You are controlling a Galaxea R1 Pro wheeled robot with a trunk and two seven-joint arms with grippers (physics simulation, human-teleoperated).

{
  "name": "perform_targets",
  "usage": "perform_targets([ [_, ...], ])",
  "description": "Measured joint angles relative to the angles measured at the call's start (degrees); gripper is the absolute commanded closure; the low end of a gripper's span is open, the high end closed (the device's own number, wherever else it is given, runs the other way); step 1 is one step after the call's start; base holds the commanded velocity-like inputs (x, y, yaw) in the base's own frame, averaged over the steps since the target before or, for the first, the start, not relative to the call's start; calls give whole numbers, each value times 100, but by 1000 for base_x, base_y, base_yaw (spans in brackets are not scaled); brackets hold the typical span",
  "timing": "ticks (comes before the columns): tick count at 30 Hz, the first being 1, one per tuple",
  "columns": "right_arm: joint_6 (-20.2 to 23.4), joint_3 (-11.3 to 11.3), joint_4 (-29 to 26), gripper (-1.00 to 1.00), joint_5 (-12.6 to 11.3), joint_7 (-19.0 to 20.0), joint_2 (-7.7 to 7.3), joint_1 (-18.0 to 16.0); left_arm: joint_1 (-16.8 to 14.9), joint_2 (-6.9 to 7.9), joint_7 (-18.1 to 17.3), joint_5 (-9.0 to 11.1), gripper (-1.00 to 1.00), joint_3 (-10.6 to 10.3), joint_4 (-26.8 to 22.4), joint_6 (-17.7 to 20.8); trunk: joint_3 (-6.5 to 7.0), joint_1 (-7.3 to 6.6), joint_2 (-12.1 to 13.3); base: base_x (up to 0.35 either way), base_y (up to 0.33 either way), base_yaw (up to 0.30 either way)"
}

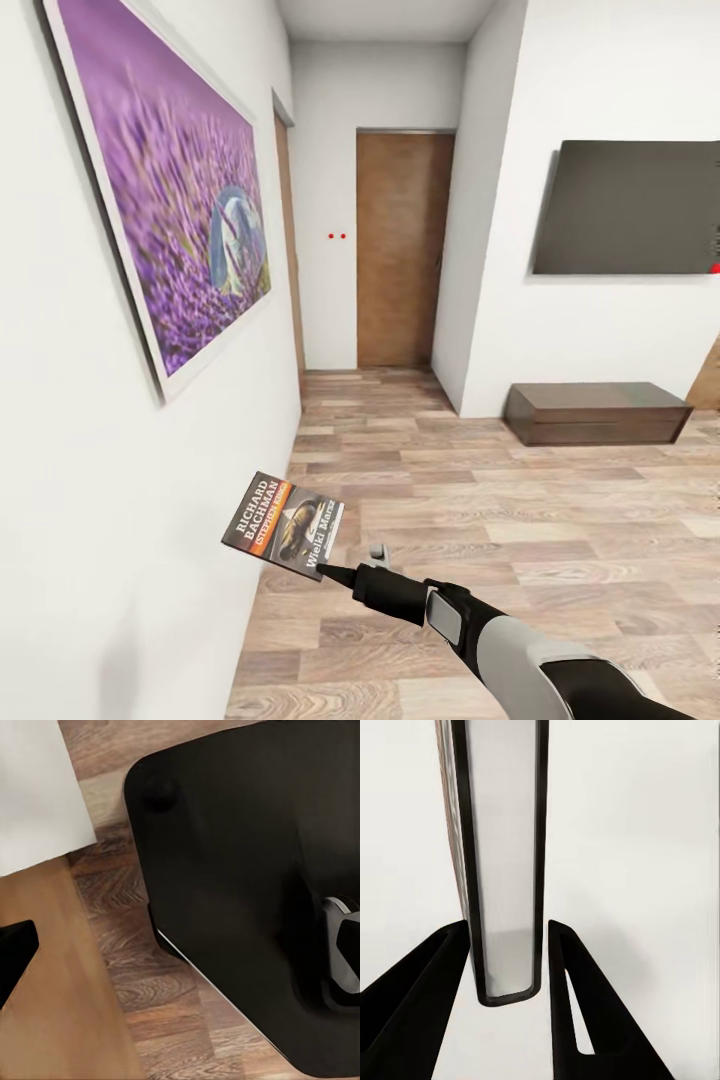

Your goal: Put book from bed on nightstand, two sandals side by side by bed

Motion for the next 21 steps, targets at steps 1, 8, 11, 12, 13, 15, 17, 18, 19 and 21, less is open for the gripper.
perform_targets([
  [1,0,1,0,100,0,0,0,0,0,0,0,0,-100,0,0,0,0,0,0,243,-1,-97],
  [8,0,4,0,100,1,0,0,0,0,0,1,0,-100,0,0,0,0,-1,0,268,0,-44],
  [11,0,4,1,100,1,1,0,0,0,0,1,0,-100,0,0,0,0,0,0,232,0,-12],
  [12,0,5,0,100,1,-1,0,0,0,0,1,0,-100,0,0,0,0,0,0,223,0,-16],
  [13,0,7,1,100,2,-2,0,0,0,0,1,0,-100,0,0,-1,0,0,0,228,6,-34],
  [15,0,6,0,100,2,-1,0,0,0,0,1,0,-100,0,0,-1,0,0,0,233,11,-48],
  [17,0,10,0,100,2,0,0,0,0,0,1,0,-100,0,0,-1,0,-1,0,259,26,-96],
  [18,0,10,1,100,2,0,0,0,0,0,1,0,-100,0,0,-1,0,-1,0,274,22,-123],
  [19,0,8,0,100,2,0,0,0,0,0,1,0,-100,0,0,-1,0,-1,0,276,17,-133],
  [21,0,6,0,100,2,1,0,0,-1,0,1,0,-100,0,0,-1,0,-1,0,266,12,-130],
])
